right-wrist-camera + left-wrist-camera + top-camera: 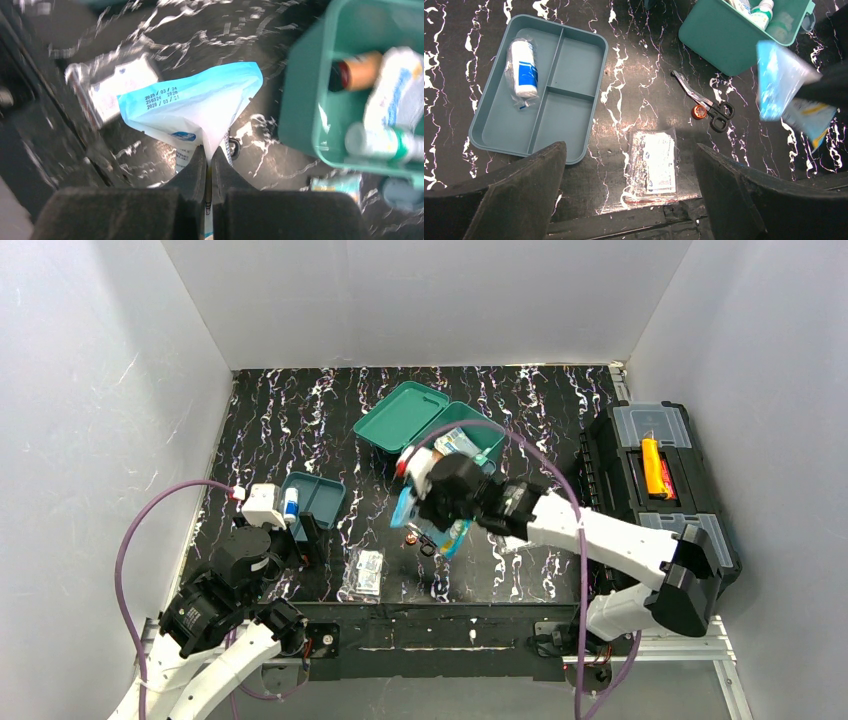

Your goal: Organize the medicine kit

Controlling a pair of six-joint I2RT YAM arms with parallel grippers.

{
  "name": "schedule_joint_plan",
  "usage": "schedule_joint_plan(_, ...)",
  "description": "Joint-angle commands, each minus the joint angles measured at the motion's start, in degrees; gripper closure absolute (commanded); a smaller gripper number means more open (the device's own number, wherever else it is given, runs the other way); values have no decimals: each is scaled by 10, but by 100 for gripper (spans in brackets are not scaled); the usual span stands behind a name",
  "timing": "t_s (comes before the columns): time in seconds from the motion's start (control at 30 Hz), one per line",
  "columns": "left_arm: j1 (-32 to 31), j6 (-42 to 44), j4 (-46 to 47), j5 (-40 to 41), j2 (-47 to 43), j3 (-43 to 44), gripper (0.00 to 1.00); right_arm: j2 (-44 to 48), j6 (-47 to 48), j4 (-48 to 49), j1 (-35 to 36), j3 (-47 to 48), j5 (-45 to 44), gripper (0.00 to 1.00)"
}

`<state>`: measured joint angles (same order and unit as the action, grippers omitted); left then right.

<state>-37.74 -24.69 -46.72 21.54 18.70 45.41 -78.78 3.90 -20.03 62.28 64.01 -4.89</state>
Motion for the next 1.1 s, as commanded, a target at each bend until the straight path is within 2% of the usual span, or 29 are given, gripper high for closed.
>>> schedule_joint_plan(0.0, -2, -2, 6, 5, 4, -3, 2, 7, -220, -48, -113, 126, -19, 99)
schedule_joint_plan(0.13, -2, -2, 6, 5, 4, -3, 2, -22, -308, -83, -162, 197, -9, 99)
schedule_joint_plan(0.27, -2, -2, 7, 4, 4, -3, 2, -32, -378, -46, -185, 209, -32, 99)
schedule_joint_plan(0.57, -2, -1, 7, 2, 4, -3, 2, -83, -571, -54, -217, 227, -125, 99)
schedule_joint_plan(0.73, -2, 0, 9, -1, 0, -4, 2, -113, -667, -97, -222, 248, -208, 99)
schedule_joint_plan(1.07, -2, 3, 13, -10, -2, -5, 2, -235, -797, -274, -241, 366, -277, 99)
